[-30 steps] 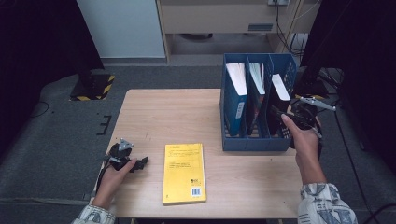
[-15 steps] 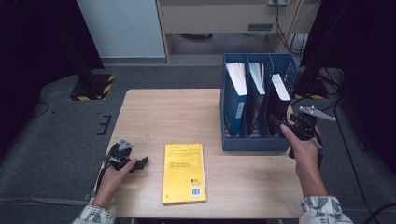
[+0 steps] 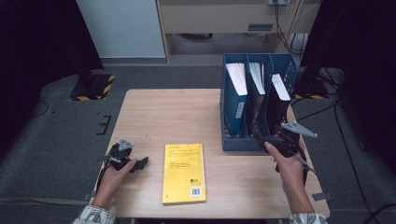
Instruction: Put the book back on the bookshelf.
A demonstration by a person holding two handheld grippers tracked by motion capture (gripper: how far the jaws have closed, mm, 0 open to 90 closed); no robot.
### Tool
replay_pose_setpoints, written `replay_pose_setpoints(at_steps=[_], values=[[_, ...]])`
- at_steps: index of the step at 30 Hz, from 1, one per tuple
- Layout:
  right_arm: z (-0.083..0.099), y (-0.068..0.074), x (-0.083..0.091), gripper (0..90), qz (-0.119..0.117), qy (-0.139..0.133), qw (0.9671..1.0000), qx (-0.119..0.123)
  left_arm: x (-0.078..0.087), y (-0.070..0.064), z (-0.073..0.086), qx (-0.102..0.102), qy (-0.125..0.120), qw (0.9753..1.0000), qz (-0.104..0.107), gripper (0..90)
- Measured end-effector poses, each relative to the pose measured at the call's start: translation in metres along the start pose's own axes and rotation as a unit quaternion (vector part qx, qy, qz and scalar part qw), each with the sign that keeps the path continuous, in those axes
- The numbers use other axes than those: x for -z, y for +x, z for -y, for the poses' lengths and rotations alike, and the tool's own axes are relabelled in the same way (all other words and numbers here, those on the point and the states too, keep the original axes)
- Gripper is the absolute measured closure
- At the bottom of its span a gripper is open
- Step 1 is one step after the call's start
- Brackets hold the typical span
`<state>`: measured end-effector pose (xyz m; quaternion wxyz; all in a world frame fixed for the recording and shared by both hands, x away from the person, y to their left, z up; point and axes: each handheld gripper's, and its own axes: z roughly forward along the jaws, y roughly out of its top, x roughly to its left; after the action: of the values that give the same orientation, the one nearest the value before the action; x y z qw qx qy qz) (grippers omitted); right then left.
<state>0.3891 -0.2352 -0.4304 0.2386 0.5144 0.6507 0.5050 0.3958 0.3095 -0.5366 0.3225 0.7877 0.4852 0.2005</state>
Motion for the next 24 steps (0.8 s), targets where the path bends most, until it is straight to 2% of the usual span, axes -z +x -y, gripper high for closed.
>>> replay_pose_setpoints(at_steps=[6,12,16,19,24], values=[[0.010,0.029,0.003,7.5,-0.015,0.001,0.9994,0.031,0.000,0.000,0.000,-0.002,0.002,1.0000,0.002,1.3],[0.034,0.064,-0.003,8.4,-0.042,0.027,0.9965,0.067,0.000,-0.002,0.000,-0.003,0.002,1.0000,0.005,0.0],[0.047,0.088,-0.013,8.4,-0.062,0.053,0.9907,0.110,0.000,-0.003,0.000,-0.003,0.003,1.0000,0.005,0.0],[0.052,0.101,-0.018,8.4,-0.074,0.062,0.9880,0.120,0.000,-0.003,0.000,-0.005,0.004,1.0000,0.006,0.0],[0.057,0.113,-0.024,9.7,-0.096,0.074,0.9842,0.129,0.000,-0.004,0.000,-0.006,0.003,1.0000,0.008,0.0]])
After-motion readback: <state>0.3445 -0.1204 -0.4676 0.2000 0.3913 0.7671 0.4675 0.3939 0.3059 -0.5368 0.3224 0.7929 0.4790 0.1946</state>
